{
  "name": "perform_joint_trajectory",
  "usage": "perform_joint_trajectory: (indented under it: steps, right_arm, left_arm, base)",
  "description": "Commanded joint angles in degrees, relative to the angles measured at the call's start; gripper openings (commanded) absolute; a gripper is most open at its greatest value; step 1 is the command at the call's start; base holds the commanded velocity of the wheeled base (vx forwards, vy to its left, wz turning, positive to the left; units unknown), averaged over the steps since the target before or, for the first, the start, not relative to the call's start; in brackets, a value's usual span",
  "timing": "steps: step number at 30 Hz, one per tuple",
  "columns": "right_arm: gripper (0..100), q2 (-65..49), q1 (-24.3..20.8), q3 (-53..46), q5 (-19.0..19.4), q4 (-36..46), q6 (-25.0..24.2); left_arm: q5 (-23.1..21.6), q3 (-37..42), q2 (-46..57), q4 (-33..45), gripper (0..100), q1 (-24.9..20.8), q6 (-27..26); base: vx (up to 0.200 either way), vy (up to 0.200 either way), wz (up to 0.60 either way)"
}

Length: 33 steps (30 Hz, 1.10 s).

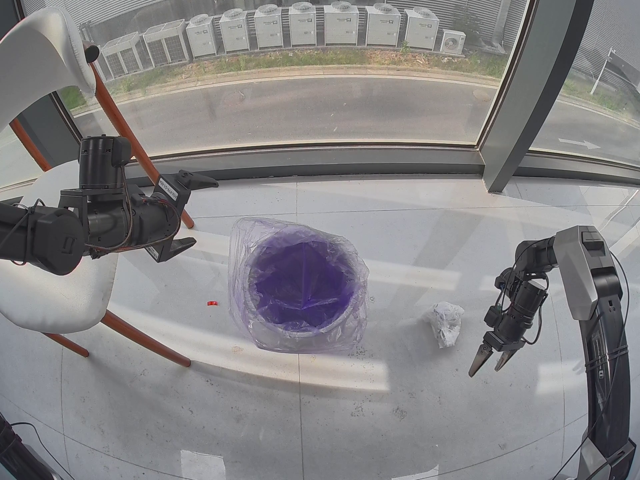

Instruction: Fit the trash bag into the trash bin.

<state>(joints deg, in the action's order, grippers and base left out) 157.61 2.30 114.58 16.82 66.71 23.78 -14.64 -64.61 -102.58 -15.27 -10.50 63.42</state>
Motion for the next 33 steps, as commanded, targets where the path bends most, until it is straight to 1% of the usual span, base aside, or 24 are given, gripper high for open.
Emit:
perform_joint_trajectory:
  steps: [1,4,5,6,7,8,9,10,11,12,13,14,15,18,19,20,24,33]
  right_arm:
    - [100,-25.2,-3.1,0.0,-0.7,23.3,-3.6]
    - [100,-38.8,-4.1,0.0,-0.7,23.3,-2.1]
    - [100,-41.4,-4.3,-4.0,-1.0,23.3,-1.9]
    - [100,-45.7,-4.6,-17.4,-1.0,23.3,-1.8]
    - [100,-49.6,-5.0,-27.9,-1.0,11.0,-1.7]
    - [100,-52.8,-5.8,-39.7,-1.1,-13.8,-1.7]
    - [100,-51.3,-6.4,-50.1,-1.4,-41.0,-1.9]
    - [100,-47.9,-6.3,-56.0,-1.7,-60.6,-2.2]
    - [100,-40.8,-6.2,-61.3,-2.1,-84.8,-3.0]
    - [100,-34.9,-6.2,-63.6,-1.6,-96.9,-3.8]
    - [100,-31.0,-5.9,-64.0,-1.6,-101.6,-4.4]
    - [100,-28.6,-5.9,-62.7,-1.6,-101.9,-4.8]
    - [100,-28.0,-5.8,-61.5,-1.7,-100.3,-4.9]
    - [100,-27.1,-5.2,-56.0,-2.1,-93.3,-5.2]
    - [100,-26.1,-4.7,-52.7,-2.4,-91.2,-5.2]
    - [100,-24.6,-4.3,-50.2,-2.7,-90.5,-5.1]
    - [100,-19.0,-3.8,-42.9,-3.3,-89.7,-5.3]
    - [100,-12.4,-3.5,-38.6,-3.3,-89.8,-5.8]
  left_arm:
    - [0.0,0.2,0.4,-0.1,100,0.4,0.1]
    - [-0.2,0.7,0.4,-0.2,100,0.4,0.3]
    - [-0.2,0.7,0.3,-0.2,100,0.4,0.0]
    - [-0.1,0.7,0.3,-0.3,100,0.4,-0.2]
    - [-0.1,0.8,0.4,-0.3,100,0.4,-0.2]
    - [-0.2,0.7,0.4,-0.3,100,0.4,-0.2]
    - [-0.2,0.6,0.3,-0.3,100,0.4,-0.1]
    - [-0.2,0.5,0.2,-0.3,100,0.4,-0.2]
    - [-0.1,0.4,0.2,-0.3,100,0.5,-0.2]
    - [-0.1,0.4,0.1,-0.3,100,0.4,-0.2]
    - [-0.2,0.3,0.1,-0.3,100,0.4,-0.2]
    - [-0.2,0.3,0.1,-0.4,100,0.4,-0.2]
    - [-0.1,0.3,0.1,-0.4,100,0.4,-0.2]
    - [-0.1,0.4,0.2,-0.3,100,0.4,-0.3]
    - [-0.1,0.6,0.3,-0.3,100,0.4,-0.3]
    - [-0.1,0.7,0.3,-0.3,100,0.4,-0.3]
    - [-0.1,0.8,0.3,-0.3,100,0.4,-0.2]
    - [-0.1,0.9,0.3,-0.3,100,0.4,-0.3]
  base:
    - [0.0,0.0,0.0]
    - [0.0,0.0,0.0]
    - [0.0,0.0,0.0]
    - [0.0,0.0,0.0]
    - [0.0,0.0,0.0]
    - [0.0,0.0,0.0]
    - [0.0,0.0,0.0]
    - [0.0,0.0,0.0]
    - [0.0,0.0,0.0]
    - [0.0,0.0,0.0]
    - [0.0,0.0,0.0]
    - [0.0,0.0,0.0]
    - [0.0,0.0,0.0]
    - [0.0,0.0,0.0]
    - [0.0,0.0,0.0]
    - [0.0,0.0,0.0]
    - [0.0,0.0,0.0]
    - [0.0,0.0,0.0]
